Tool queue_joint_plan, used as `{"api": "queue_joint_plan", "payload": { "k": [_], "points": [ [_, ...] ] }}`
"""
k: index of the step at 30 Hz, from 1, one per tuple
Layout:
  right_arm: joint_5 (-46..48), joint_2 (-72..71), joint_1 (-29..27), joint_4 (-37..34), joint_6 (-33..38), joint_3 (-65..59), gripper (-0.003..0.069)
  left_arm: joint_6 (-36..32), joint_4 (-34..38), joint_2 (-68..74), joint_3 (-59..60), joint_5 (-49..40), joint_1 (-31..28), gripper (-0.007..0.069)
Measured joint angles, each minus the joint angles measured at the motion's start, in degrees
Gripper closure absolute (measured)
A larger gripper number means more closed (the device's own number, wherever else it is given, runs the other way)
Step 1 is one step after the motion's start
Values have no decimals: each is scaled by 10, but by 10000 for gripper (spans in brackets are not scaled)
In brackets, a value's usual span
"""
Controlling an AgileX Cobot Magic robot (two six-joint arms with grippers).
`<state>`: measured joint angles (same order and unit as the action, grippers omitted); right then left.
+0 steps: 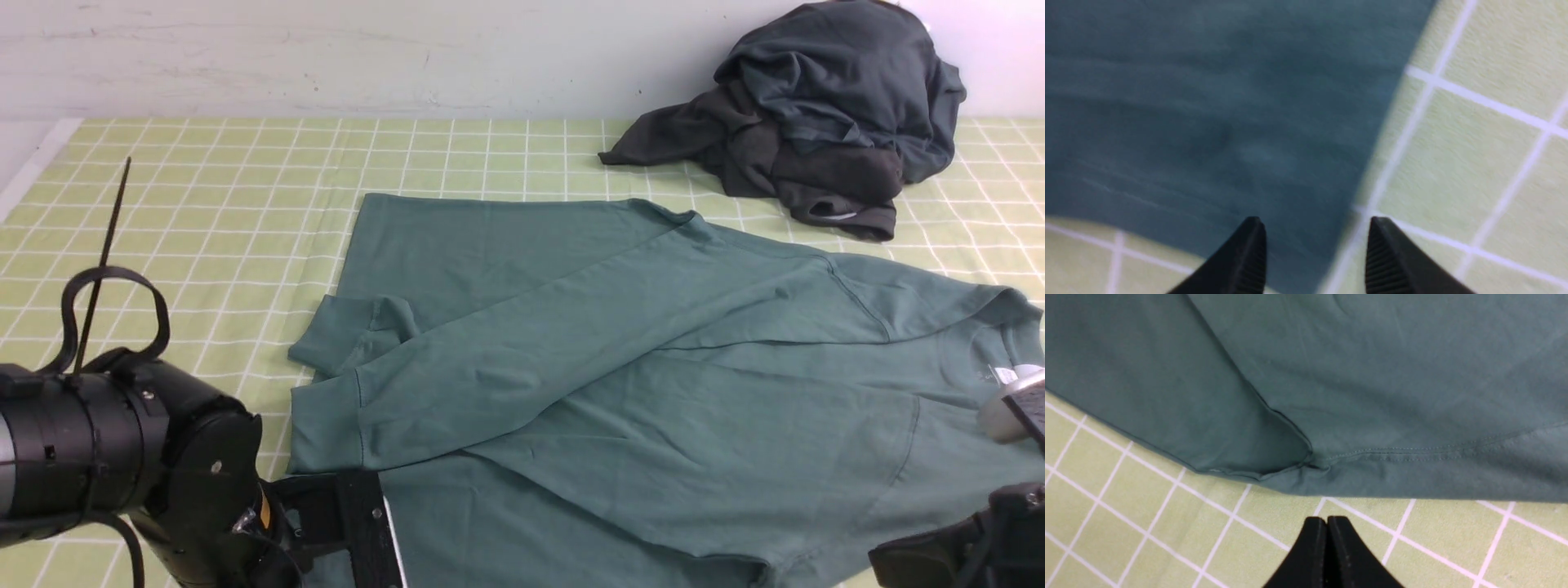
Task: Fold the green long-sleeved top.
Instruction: Use both arms simultaneously to clamp the lower edge of the clothing fabric
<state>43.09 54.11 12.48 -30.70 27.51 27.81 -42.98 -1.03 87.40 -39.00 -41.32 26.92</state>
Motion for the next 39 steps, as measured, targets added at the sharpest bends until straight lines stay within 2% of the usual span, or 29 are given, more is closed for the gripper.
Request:
{"api": "queue_joint_plan", "payload": {
  "k": [3,4,5,8,11,15,17,18,21,22,23,24,27,28,31,33,35,36,37,38,39],
  "points": [
    [5,0,0,-16,19,0,673,-3,-1,0,4,24,0,402],
    [9,0,0,-25,30,0,673,-5,-3,0,6,30,0,455],
    [9,0,0,-26,31,0,673,-5,-3,0,6,30,0,461],
    [18,0,0,-37,50,0,673,5,-2,-4,7,38,0,582],
    [18,0,0,-38,60,0,673,40,10,-27,7,42,0,618],
    [18,0,0,-40,65,0,673,105,19,-64,5,42,0,627],
    [16,0,0,-57,71,0,673,162,19,-94,-4,33,0,628],
    [16,-1,0,-60,73,0,673,162,19,-96,-4,32,0,628],
    [3,-12,0,-110,150,0,673,200,14,-120,-6,5,0,628],
    [2,-13,0,-114,157,0,673,203,14,-121,-6,4,0,628],
    [-2,-18,0,-153,217,1,673,210,14,-126,-6,-4,0,628],
    [-2,-20,0,-177,248,2,673,213,14,-129,-6,-8,0,628],
    [0,-12,0,-208,344,24,671,223,14,-132,-6,-10,0,628],
    [2,-3,0,-198,376,39,663,225,14,-132,-6,-11,0,628],
    [10,24,0,-135,398,72,624,228,17,-132,-6,-11,0,628],
    [21,48,0,-59,393,97,570,230,26,-132,-6,-12,0,628],
    [26,79,0,58,375,114,485,231,38,-132,-6,-12,0,628],
    [26,85,0,68,372,115,479,231,39,-132,-6,-13,0,628],
    [27,101,0,139,365,116,442,231,46,-132,-6,-14,0,628],
    [28,107,0,150,362,117,431,231,46,-132,-6,-14,0,628],
    [30,128,0,212,356,117,405,231,54,-132,-6,-15,0,628]
  ]
}}
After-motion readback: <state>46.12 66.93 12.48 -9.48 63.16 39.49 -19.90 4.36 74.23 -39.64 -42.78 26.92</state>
